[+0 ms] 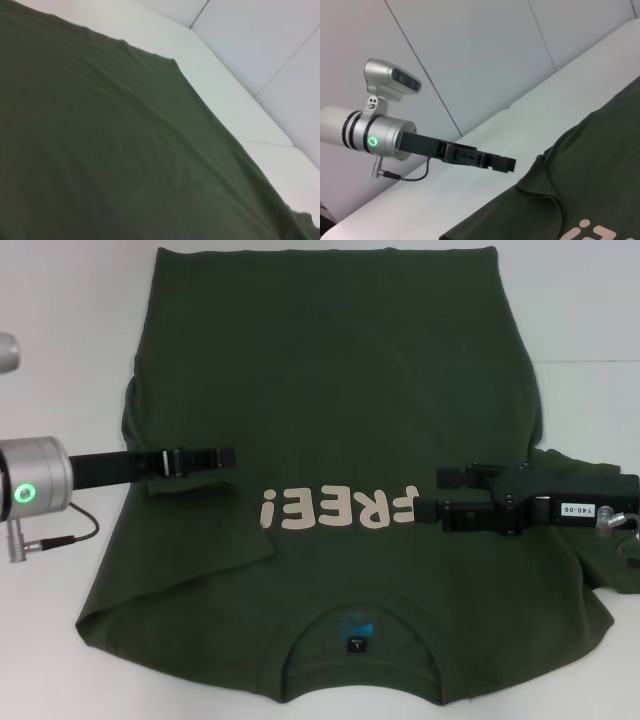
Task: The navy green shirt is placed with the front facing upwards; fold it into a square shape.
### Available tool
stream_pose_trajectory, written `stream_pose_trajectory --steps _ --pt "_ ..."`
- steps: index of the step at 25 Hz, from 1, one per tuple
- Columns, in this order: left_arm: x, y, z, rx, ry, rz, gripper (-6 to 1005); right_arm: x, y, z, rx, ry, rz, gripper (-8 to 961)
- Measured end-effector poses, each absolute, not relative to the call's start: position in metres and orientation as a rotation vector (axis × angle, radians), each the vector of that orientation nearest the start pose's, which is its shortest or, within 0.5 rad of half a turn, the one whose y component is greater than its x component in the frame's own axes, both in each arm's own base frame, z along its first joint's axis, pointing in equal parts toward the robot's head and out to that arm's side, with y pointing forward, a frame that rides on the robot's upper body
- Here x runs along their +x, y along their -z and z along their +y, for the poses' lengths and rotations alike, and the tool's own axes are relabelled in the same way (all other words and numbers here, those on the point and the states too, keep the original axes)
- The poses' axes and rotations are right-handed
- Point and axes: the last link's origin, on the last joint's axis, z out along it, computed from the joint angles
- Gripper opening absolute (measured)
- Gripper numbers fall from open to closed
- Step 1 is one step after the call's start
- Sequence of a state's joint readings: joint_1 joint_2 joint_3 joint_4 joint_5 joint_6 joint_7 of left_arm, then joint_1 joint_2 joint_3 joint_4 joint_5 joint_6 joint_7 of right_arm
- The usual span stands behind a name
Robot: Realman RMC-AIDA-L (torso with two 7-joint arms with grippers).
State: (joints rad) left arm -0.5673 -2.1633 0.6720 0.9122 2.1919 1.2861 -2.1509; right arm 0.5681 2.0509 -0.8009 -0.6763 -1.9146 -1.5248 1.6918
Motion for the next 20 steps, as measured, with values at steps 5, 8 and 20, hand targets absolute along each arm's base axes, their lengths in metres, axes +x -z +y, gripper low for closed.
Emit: stream_pose_trajectory --steps 5,8,20 --pt "-0.255 -0.019 0.37 -2.296 0.659 -1.315 524 0.243 -0.006 0.349 -2.696 -0.748 0.948 903" --pt "-0.246 -0.015 0.357 -2.39 0.792 -1.229 659 0.247 -0.011 0.349 -2.663 -0.772 0.982 903" --pt "-0.225 0.033 0.321 -2.701 0.991 -0.829 733 0.294 -0.036 0.355 -2.402 -0.561 1.398 902"
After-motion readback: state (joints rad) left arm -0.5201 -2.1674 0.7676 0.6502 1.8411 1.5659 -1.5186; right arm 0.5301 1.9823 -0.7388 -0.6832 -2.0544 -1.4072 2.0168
